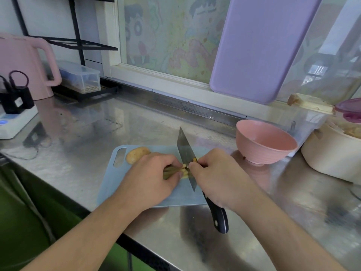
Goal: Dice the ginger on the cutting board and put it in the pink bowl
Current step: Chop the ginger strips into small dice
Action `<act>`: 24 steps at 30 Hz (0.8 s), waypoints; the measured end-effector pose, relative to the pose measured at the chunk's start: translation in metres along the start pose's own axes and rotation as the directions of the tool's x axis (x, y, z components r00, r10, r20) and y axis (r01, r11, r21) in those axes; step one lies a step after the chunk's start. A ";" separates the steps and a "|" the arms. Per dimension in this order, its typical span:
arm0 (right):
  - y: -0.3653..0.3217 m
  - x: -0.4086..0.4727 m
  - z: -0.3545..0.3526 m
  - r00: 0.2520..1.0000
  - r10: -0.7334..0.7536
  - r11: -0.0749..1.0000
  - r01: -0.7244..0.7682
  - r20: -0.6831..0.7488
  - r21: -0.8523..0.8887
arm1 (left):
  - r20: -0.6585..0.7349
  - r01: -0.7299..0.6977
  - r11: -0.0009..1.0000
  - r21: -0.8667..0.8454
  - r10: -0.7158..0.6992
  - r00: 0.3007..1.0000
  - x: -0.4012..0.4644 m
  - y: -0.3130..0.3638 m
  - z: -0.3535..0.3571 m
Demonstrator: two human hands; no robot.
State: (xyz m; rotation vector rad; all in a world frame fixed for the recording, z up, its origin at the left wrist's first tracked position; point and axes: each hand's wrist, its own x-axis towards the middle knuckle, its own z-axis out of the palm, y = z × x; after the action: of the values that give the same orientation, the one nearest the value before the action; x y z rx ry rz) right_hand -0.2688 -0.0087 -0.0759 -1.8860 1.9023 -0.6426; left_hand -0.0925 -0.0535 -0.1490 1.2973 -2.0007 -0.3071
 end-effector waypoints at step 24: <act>0.004 -0.014 -0.008 1.000 0.006 1.000 -0.007 -0.002 0.000 | -0.025 -0.057 0.998 0.005 0.057 0.998 0.002 -0.003 0.002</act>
State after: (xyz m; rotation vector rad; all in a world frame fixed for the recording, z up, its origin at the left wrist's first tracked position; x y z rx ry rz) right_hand -0.2764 0.0061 -0.0719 -1.8794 1.9094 -0.6425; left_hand -0.0921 -0.0569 -0.1509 1.2378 -2.0141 -0.2586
